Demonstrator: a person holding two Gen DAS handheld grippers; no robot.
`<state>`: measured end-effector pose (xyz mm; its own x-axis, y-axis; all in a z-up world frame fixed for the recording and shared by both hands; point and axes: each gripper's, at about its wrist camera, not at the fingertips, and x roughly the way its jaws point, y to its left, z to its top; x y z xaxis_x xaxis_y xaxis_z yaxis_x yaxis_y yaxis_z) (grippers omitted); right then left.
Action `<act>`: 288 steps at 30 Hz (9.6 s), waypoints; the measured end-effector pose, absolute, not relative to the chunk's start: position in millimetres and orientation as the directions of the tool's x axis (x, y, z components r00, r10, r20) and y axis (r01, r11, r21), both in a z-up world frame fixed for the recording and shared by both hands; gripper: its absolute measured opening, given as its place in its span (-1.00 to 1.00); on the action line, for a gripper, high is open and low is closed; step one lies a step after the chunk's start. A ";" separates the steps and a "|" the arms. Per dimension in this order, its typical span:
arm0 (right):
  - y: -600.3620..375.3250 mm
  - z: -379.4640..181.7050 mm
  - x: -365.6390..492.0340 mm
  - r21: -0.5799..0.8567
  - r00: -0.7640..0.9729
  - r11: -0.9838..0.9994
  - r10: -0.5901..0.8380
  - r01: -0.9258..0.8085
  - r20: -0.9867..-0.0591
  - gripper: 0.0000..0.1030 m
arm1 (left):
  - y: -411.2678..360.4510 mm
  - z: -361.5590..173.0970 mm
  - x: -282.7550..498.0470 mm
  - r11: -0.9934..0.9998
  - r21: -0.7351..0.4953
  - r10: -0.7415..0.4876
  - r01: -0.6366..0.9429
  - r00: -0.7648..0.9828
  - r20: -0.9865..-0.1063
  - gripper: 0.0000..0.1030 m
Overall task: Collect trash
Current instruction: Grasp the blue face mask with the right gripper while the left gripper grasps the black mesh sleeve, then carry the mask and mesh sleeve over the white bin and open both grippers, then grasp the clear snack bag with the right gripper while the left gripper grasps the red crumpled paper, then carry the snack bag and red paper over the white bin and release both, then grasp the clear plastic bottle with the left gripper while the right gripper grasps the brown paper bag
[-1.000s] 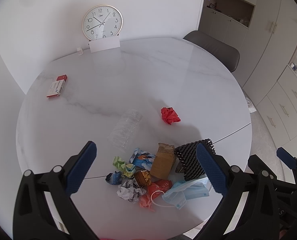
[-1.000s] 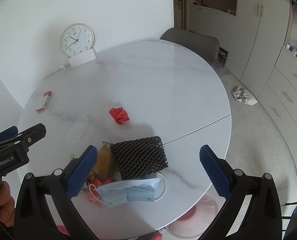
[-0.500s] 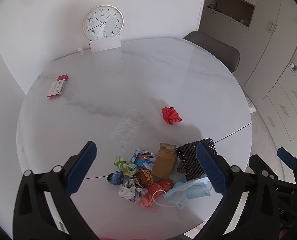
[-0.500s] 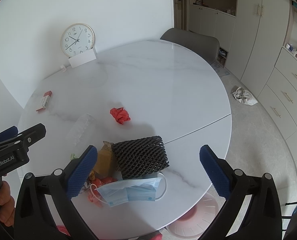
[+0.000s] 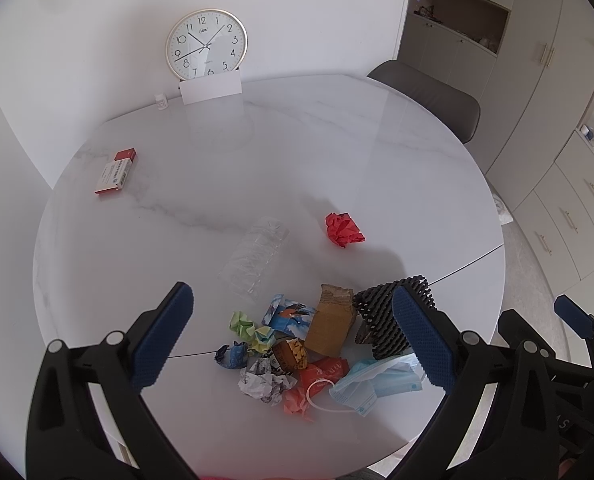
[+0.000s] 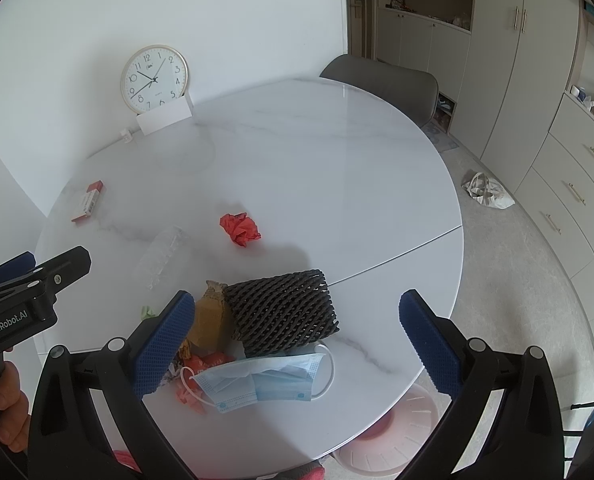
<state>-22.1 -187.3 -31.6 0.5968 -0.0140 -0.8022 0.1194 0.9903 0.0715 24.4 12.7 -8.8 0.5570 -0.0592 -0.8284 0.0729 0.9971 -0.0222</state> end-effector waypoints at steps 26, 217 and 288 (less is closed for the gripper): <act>-144.8 -181.9 -76.3 -0.043 0.484 0.953 0.112 -0.298 -0.868 0.96 | 93.0 -99.1 14.4 0.993 0.056 0.004 0.106 0.438 -0.899 0.85; -368.9 -392.0 -204.4 0.210 0.197 0.686 0.099 0.696 -0.975 0.62 | -157.4 -123.8 13.6 0.722 -0.047 -0.291 0.690 0.242 -0.925 -0.13; -120.9 -202.3 41.0 0.459 0.361 0.850 0.356 0.259 -0.862 0.95 | 64.7 -214.7 187.9 0.943 -0.044 -0.110 0.329 0.186 -0.976 0.68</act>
